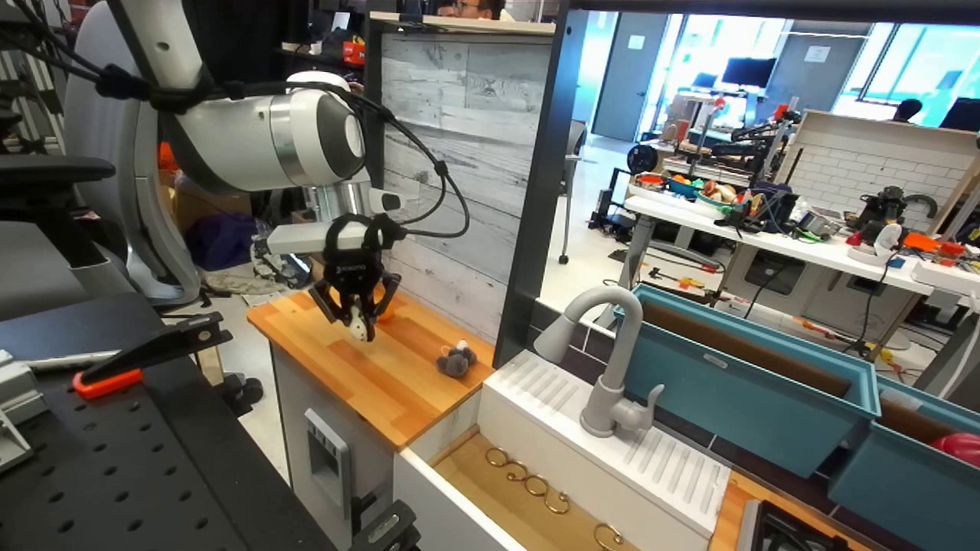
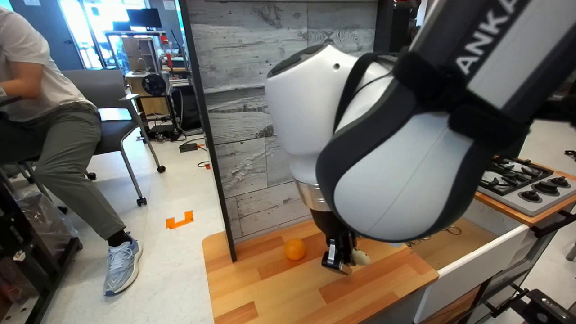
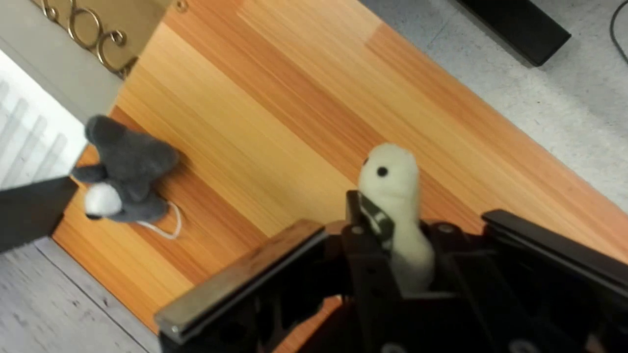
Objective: Move the teddy to the right
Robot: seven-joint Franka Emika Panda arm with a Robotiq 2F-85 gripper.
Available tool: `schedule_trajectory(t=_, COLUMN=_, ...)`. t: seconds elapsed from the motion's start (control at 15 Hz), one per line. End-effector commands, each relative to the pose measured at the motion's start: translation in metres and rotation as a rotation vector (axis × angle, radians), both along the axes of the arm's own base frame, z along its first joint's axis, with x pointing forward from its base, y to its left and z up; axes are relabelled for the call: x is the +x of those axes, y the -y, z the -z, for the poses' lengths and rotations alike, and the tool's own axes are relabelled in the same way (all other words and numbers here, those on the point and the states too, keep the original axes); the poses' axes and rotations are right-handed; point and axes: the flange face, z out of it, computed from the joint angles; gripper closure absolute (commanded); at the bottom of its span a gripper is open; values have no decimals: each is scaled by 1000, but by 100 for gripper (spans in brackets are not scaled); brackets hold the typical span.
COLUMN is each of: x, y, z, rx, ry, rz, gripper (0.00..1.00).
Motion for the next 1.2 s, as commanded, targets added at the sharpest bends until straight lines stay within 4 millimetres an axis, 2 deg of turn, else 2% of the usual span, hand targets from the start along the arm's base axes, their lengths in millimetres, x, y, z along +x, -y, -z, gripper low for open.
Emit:
schedule_trajectory(t=0.0, x=-1, y=37, z=-5, rx=-69, ry=16, rz=82, gripper=97)
schedule_trajectory(t=0.2, x=0, y=57, z=1, rx=-104, ry=16, rz=128, gripper=97)
schedule_trajectory(t=0.47, x=2, y=63, z=6, rx=-119, ry=10, rz=157, gripper=97)
schedule_trajectory(t=0.53, x=3, y=63, z=7, rx=-121, ry=9, rz=164, gripper=65)
schedule_trajectory(t=0.6, x=4, y=64, z=8, rx=-125, ry=3, rz=173, gripper=63)
schedule_trajectory(t=0.67, x=6, y=63, z=8, rx=-126, ry=0, rz=179, gripper=57)
schedule_trajectory(t=1.13, x=15, y=59, z=8, rx=-142, ry=-3, rz=206, gripper=6)
